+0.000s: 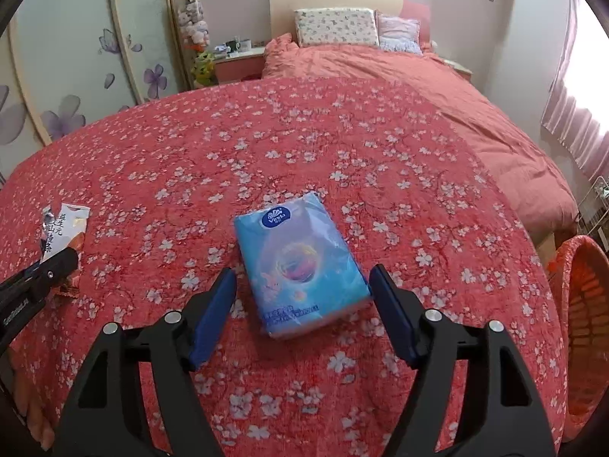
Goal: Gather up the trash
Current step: 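Close the right tool on the blue tissue pack, then carry the paper wrapper and tissue pack over the orange basket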
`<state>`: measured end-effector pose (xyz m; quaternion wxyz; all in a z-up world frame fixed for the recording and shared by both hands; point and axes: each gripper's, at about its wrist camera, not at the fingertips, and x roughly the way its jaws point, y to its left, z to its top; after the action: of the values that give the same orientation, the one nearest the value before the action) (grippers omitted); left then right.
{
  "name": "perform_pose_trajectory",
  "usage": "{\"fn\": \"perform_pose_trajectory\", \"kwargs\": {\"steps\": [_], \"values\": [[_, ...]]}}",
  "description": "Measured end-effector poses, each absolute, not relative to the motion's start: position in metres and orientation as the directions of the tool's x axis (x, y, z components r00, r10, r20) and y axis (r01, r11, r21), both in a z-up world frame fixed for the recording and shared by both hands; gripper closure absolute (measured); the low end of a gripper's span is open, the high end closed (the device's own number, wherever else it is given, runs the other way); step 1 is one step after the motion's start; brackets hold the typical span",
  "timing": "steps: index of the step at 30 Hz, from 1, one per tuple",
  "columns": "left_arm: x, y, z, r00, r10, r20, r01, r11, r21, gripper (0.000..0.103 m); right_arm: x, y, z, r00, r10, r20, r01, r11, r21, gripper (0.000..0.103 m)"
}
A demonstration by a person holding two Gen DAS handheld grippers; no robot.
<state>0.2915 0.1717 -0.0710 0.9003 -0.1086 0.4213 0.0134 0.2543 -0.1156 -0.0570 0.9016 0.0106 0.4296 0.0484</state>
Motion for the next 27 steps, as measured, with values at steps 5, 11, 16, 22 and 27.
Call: {"fn": "perform_pose_trajectory", "kwargs": {"steps": [5,11,16,22,27], "values": [[0.291,0.172,-0.071,0.645,-0.068,-0.761,-0.116,0.976,-0.186,0.082,0.251,-0.120,-0.057,0.631,0.092,-0.770,-0.058,0.996,0.071,0.035],[0.291,0.175,-0.072,0.649,-0.082,-0.756,-0.121,0.970,-0.209,0.083,0.250,-0.119,-0.056,0.633,0.080,-0.770,-0.048,0.997,0.064,0.039],[0.291,0.168,-0.070,0.646,-0.067,-0.760,-0.104,0.979,-0.175,0.085,0.244,-0.126,-0.054,0.645,0.108,-0.757,-0.061,0.994,0.090,0.044],[0.287,0.179,-0.071,0.654,-0.144,-0.743,-0.077,0.964,-0.254,0.089,0.224,-0.139,-0.046,0.691,0.101,-0.715,-0.083,0.995,0.061,0.045],[0.280,0.175,-0.061,0.676,-0.145,-0.723,-0.052,0.969,-0.243,0.094,0.213,-0.155,-0.039,0.715,0.114,-0.690,-0.073,0.993,0.088,0.045]]}}
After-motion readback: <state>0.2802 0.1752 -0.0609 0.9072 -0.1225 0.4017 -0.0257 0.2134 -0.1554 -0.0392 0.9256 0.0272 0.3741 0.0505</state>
